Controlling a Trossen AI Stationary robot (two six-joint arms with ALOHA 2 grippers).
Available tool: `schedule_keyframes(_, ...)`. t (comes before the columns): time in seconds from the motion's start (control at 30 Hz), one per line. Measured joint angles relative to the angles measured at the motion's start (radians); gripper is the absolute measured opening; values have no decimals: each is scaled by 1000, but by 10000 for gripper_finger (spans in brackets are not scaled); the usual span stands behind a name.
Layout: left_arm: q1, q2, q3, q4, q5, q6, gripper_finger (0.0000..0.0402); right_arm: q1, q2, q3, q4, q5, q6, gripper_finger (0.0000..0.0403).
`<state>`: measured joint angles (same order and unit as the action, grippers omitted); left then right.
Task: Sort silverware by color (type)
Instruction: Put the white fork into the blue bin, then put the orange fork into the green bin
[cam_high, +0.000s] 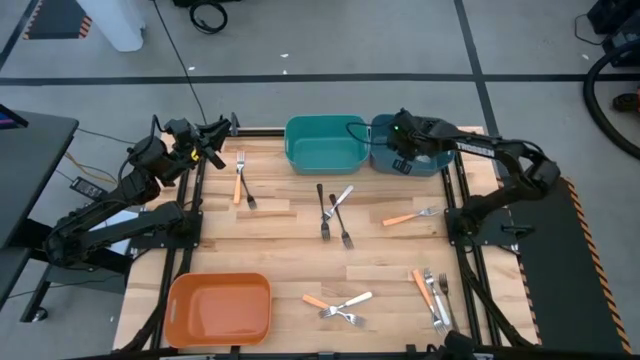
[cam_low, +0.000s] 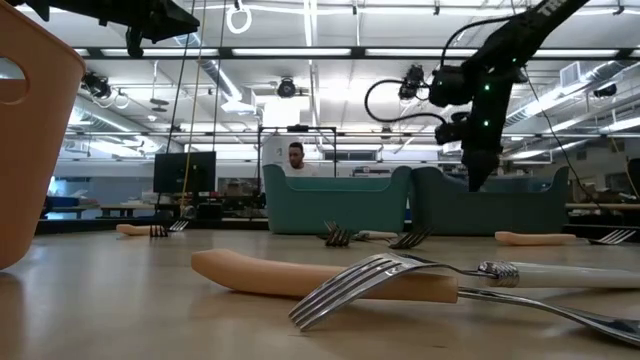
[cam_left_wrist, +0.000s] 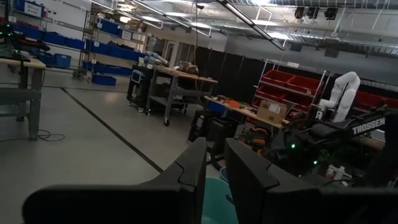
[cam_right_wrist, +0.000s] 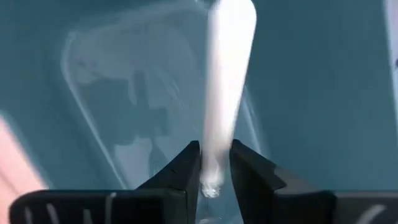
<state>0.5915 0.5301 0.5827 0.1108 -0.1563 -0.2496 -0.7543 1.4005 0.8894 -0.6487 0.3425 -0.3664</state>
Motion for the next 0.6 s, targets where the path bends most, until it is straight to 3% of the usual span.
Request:
schedule_keyframes(0.3, 0, 0, 0, -17, 1, 0, 66, 30, 1, 2, -5, 101, 33, 133)
schedule_keyframes(0.6, -1, 30, 0, -247, 30, -100, 66, 103, -79, 127, -123, 241, 45, 140)
